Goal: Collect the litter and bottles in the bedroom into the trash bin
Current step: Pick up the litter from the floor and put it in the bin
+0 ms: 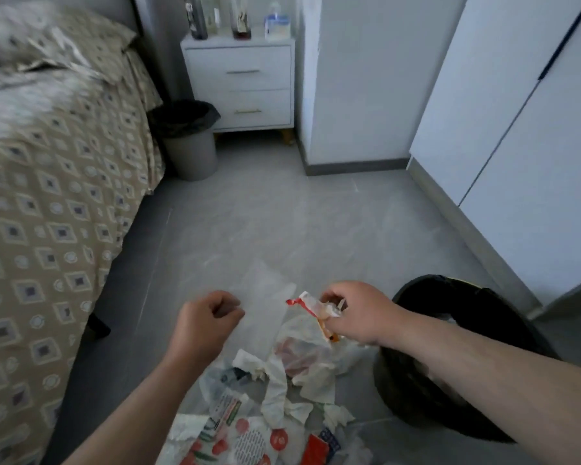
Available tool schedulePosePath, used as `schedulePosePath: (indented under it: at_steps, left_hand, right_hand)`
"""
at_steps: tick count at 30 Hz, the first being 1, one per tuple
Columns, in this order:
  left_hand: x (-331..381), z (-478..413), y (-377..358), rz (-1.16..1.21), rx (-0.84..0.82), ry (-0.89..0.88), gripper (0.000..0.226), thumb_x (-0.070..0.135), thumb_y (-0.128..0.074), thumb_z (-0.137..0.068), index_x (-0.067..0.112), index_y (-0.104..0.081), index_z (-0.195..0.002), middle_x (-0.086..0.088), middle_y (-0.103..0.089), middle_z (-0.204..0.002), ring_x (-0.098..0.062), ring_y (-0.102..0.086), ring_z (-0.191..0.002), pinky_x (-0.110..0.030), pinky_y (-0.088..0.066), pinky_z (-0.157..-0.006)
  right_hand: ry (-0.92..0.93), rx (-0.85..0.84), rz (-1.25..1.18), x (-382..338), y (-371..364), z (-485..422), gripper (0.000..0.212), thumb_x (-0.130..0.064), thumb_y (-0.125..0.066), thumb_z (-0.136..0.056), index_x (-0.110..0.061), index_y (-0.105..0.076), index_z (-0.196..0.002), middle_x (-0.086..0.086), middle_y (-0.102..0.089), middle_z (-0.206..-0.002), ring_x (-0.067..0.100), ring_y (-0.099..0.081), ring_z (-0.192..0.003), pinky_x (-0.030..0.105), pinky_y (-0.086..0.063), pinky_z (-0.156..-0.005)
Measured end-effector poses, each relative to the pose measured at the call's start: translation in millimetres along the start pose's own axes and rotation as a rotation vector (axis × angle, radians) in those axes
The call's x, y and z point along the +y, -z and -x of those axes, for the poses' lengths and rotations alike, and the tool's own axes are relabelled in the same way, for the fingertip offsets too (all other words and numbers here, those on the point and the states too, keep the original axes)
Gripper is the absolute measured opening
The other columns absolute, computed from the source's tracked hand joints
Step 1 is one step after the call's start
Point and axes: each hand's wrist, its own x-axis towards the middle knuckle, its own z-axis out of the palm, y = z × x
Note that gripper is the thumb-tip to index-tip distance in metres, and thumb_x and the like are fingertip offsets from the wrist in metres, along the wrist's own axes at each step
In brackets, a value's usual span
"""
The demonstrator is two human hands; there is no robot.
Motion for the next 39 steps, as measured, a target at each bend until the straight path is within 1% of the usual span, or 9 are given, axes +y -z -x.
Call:
schedulePosePath:
  at_steps: [4, 8, 13, 21, 25, 28, 32, 35, 39]
  left_hand:
    - [70, 4, -51, 0.089, -0.073, -0.091, 0.025, 0.004, -0.074, -0.075, 0.023, -0.062, -0.063, 0.011, -0.056, -0.051, 0.0, -0.048, -0.05, -0.02, -0.042, -0.055]
    - [121, 19, -129, 0.191, -0.189, -0.107, 0.025, 0.0, -0.073, -0.074, 0.02, -0.062, -0.063, 0.015, -0.05, -0.043, 0.003, -0.045, -0.046, -0.017, -0.039, -0.053]
    - [140, 43, -227, 0.082, -0.282, -0.034, 0.021, 0.012, -0.069, -0.071, 0.014, -0.052, -0.058, 0.007, -0.043, -0.051, -0.011, -0.042, -0.051, -0.028, -0.037, -0.055]
    - [130, 65, -287, -0.355, -0.46, -0.007, 0.021, 0.029, -0.059, -0.087, 0.015, -0.046, -0.078, 0.004, -0.049, -0.071, -0.016, -0.049, -0.071, -0.03, -0.036, -0.06]
    - [128, 67, -273, -0.496, -0.464, -0.242, 0.028, 0.038, -0.051, -0.091, 0.015, -0.052, -0.108, -0.004, -0.057, -0.111, -0.022, -0.054, -0.105, -0.033, -0.044, -0.088]
    - [118, 63, -250, -0.559, -0.397, -0.406, 0.058, 0.042, -0.049, -0.089, 0.016, -0.038, -0.139, -0.001, -0.039, -0.145, -0.02, -0.035, -0.133, -0.029, -0.028, -0.11]
    - [90, 61, -236, -0.649, -0.692, -0.35, 0.111, 0.07, -0.053, -0.072, 0.016, 0.002, -0.152, 0.001, 0.017, -0.158, -0.016, 0.012, -0.146, -0.032, -0.007, -0.12]
    - [76, 63, -238, -0.594, -0.726, -0.335, 0.129, 0.074, -0.059, -0.059, 0.019, 0.013, -0.15, 0.007, 0.031, -0.153, -0.012, 0.019, -0.144, -0.033, -0.01, -0.12]
    - [68, 60, -235, -0.531, -0.705, -0.364, 0.137, 0.071, -0.065, -0.053, 0.021, 0.018, -0.148, 0.011, 0.036, -0.149, -0.008, 0.024, -0.142, -0.032, -0.01, -0.12]
  right_hand:
    - [-0.076, 0.21, -0.004, 31, 63, 44, 0.024, -0.041, -0.066, -0.079, -0.022, -0.066, -0.094, -0.009, -0.063, -0.089, 0.011, -0.061, -0.084, 0.024, -0.045, -0.072]
    - [-0.218, 0.32, -0.095, 81, 102, 81, 0.044, -0.059, -0.056, -0.071, -0.02, -0.067, -0.089, -0.004, -0.067, -0.086, 0.012, -0.062, -0.08, 0.025, -0.047, -0.071]
    - [-0.423, 0.519, -0.369, 148, 127, 100, 0.02, -0.018, -0.074, -0.072, -0.02, -0.07, -0.092, -0.004, -0.071, -0.09, 0.014, -0.066, -0.086, 0.025, -0.047, -0.071]
    - [-0.48, 0.47, -0.524, 186, 111, 102, 0.023, -0.018, -0.073, -0.069, -0.019, -0.07, -0.092, -0.003, -0.072, -0.087, 0.011, -0.067, -0.08, 0.024, -0.049, -0.069]
    - [-0.445, 0.359, -0.48, 188, 107, 101, 0.029, -0.013, -0.071, -0.068, -0.022, -0.07, -0.095, -0.003, -0.07, -0.093, 0.012, -0.065, -0.086, 0.023, -0.048, -0.071]
    - [-0.46, 0.251, -0.348, 190, 97, 96, 0.031, -0.014, -0.071, -0.066, -0.021, -0.069, -0.096, -0.003, -0.067, -0.094, 0.016, -0.062, -0.089, 0.028, -0.047, -0.073]
    - [-0.442, 0.132, -0.308, 190, 57, 86, 0.011, -0.02, -0.065, -0.071, -0.012, -0.064, -0.078, 0.001, -0.059, -0.075, 0.014, -0.055, -0.072, 0.034, -0.044, -0.064]
    - [-0.406, 0.033, -0.191, 198, 14, 76, 0.032, -0.029, -0.05, -0.091, -0.019, -0.063, -0.118, 0.007, -0.061, -0.121, 0.024, -0.056, -0.114, 0.033, -0.044, -0.094]
    - [-0.492, -0.128, 0.0, 210, -26, 67, 0.076, -0.051, -0.043, -0.093, -0.035, 0.001, -0.152, 0.013, 0.004, -0.161, 0.034, -0.01, -0.147, 0.041, -0.02, -0.118]
